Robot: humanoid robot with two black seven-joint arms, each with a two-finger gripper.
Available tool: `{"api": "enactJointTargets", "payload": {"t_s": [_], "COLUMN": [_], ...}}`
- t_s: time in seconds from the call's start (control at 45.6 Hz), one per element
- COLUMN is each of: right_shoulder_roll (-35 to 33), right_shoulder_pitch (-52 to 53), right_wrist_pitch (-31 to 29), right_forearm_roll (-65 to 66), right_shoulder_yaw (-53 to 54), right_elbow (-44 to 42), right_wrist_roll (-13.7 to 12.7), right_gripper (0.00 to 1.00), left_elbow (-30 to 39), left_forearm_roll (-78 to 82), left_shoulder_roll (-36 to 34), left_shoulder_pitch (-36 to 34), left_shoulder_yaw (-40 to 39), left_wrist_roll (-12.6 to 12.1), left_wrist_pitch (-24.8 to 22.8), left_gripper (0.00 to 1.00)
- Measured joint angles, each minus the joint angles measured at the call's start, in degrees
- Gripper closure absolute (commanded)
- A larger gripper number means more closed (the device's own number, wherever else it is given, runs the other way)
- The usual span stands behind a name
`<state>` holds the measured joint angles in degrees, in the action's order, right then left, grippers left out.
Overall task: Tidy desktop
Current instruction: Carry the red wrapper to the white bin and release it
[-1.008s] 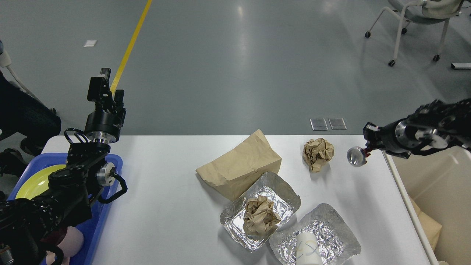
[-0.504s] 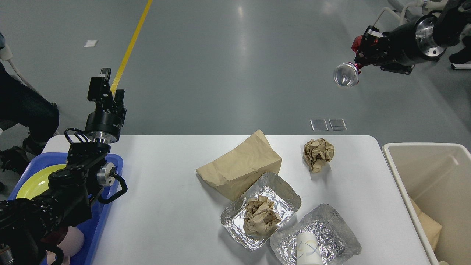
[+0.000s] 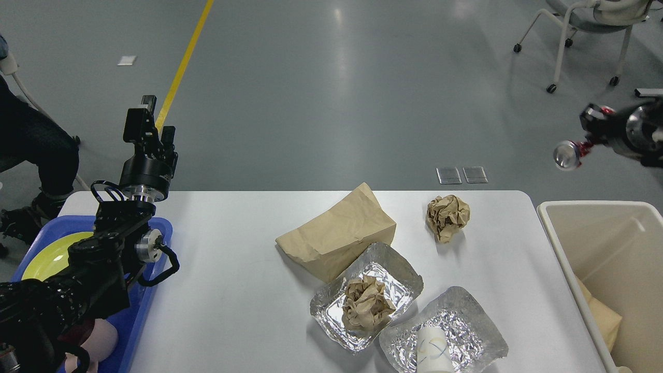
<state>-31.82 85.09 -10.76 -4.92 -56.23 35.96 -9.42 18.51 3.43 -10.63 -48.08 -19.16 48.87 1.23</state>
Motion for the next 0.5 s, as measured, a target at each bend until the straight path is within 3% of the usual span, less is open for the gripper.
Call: {"api": "enactJointTargets", "payload": {"t_s": [0.066, 0.219, 0.263, 0.307, 0.394, 0.438, 0.504], "right_shoulder_roll": [-0.2, -0.3, -0.2, 0.0, 0.4, 0.9, 2.4], "right_shoulder_pitch": [-5.7, -18.4, -21.7, -24.5, -28.9, -30.5, -33.4], "right_wrist_pitch": [4.4, 16.1, 18.1, 19.4, 20.4, 20.7, 21.6], "right_forearm_roll": [0.0, 0.0, 0.0, 0.0, 0.0, 0.0, 0.1], "right_shoulder_yaw": [0.7, 2.7, 3.0, 3.5, 5.1, 6.0, 7.2], "right_elbow": [-1.7, -3.1, -3.2, -3.6, -5.4, -6.8, -9.8], "right_wrist_roll": [0.0, 0.1, 0.1, 0.1, 0.1, 0.1, 0.1], "right_gripper": [0.82, 0.81, 0.77, 0.63, 0.18, 0.01, 0.00], "left_elbow": [0.0, 0.0, 0.0, 0.0, 0.0, 0.0, 0.0], "left_forearm_roll": [0.0, 0.0, 0.0, 0.0, 0.0, 0.0, 0.0], "left_shoulder_roll": [0.0, 0.0, 0.0, 0.0, 0.0, 0.0, 0.0], "left_shoulder_pitch": [0.0, 0.0, 0.0, 0.0, 0.0, 0.0, 0.0], "left_shoulder_yaw": [0.0, 0.0, 0.0, 0.0, 0.0, 0.0, 0.0], "left_wrist_roll": [0.0, 0.0, 0.0, 0.0, 0.0, 0.0, 0.0], "left_wrist_pitch": [0.0, 0.0, 0.0, 0.0, 0.0, 0.0, 0.0], "left_gripper": [0.03, 0.03, 0.03, 0.03, 0.03, 0.03, 0.03]}}
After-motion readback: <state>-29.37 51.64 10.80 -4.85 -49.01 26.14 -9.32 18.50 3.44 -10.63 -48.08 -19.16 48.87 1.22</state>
